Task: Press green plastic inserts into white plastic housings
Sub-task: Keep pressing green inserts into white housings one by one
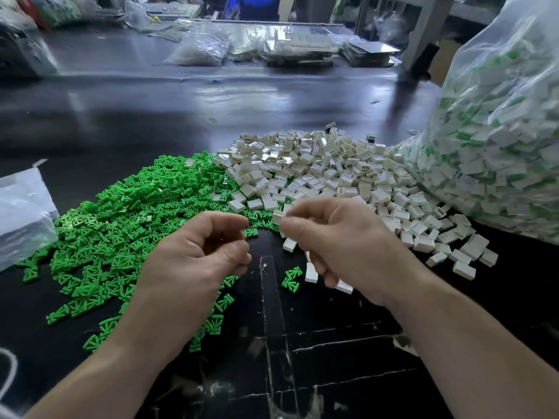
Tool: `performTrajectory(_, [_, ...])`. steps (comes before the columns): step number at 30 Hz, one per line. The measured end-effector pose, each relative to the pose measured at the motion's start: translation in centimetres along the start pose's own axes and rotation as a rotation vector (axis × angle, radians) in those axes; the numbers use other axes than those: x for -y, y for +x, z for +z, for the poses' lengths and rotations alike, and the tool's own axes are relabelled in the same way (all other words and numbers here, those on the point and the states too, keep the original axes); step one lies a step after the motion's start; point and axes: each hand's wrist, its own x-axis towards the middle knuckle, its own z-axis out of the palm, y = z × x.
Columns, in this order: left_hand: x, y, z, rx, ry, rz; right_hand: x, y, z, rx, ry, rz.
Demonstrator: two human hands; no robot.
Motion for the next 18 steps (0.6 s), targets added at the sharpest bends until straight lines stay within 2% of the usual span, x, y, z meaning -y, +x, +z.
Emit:
performTrajectory(2, [-0.1,0.2,-0.3,-0.032,-0.046,-0.064,-1.0,0.2,0.5,-0.083,-0.567,-0.154])
performTrajectory(3, [-0.1,0.3,-0.3,-0.034,-0.064,-0.090,-1.2,0.3,0.8,-0.096,-0.773,-0.178])
performTrajectory(5, [-0.2,0.3,-0.1,-0.030,-0.107,-0.122,-1.4,0.7,1.3,-0.095,-0.982,-0.184])
performTrajectory(10, [-0.2,0.1,0.5,0.000,-0.094,-0.111,-1.2,2.2,1.9,-0.038,-1.152,-0.126])
performTrajectory(18, [-0.2,-0.1,0.6,0.040,-0.117,-0.030,-0.8,1.6,1.2,0.061,-1.130,-0.120])
